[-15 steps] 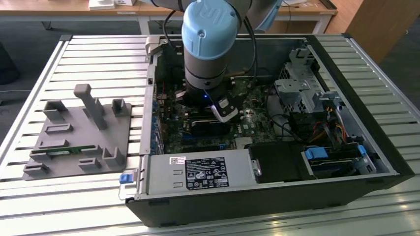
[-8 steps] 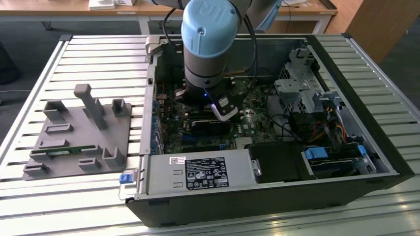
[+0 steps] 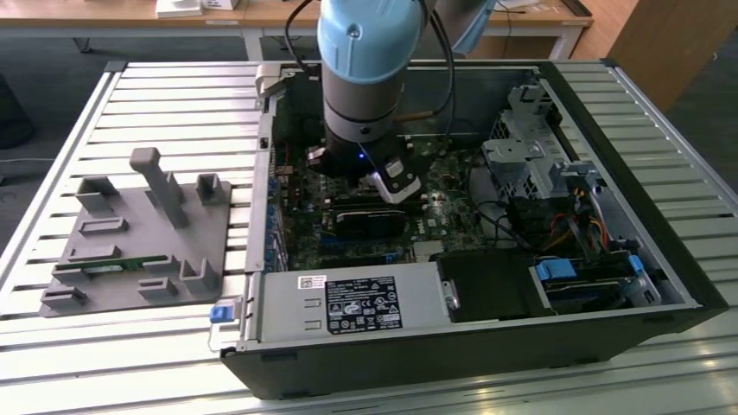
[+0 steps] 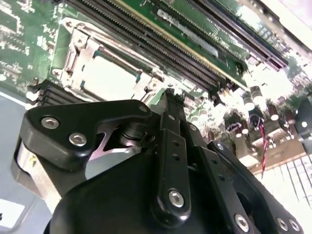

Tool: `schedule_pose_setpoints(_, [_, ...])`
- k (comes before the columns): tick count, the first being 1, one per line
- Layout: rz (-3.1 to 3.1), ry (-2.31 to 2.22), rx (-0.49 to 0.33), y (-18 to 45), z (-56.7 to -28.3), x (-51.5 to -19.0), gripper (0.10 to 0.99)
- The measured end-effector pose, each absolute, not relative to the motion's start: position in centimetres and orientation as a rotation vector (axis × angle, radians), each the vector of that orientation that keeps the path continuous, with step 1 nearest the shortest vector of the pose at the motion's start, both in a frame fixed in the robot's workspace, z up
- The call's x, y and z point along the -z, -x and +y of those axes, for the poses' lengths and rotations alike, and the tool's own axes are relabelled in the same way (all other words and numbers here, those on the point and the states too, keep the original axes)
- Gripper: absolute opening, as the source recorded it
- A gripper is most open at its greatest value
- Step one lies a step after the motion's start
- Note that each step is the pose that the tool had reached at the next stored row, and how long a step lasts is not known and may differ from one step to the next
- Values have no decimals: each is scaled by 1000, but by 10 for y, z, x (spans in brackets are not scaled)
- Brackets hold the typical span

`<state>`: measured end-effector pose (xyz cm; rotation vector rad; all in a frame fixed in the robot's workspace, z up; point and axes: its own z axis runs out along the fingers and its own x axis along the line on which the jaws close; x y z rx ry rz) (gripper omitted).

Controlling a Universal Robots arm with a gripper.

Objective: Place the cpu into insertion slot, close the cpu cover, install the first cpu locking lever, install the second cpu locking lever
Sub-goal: 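Install the second cpu locking lever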

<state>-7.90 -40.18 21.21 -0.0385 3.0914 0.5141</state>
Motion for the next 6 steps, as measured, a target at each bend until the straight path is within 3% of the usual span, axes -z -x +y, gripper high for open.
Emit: schedule_pose_setpoints(6, [3091,38,-515,79,-401,-219,106])
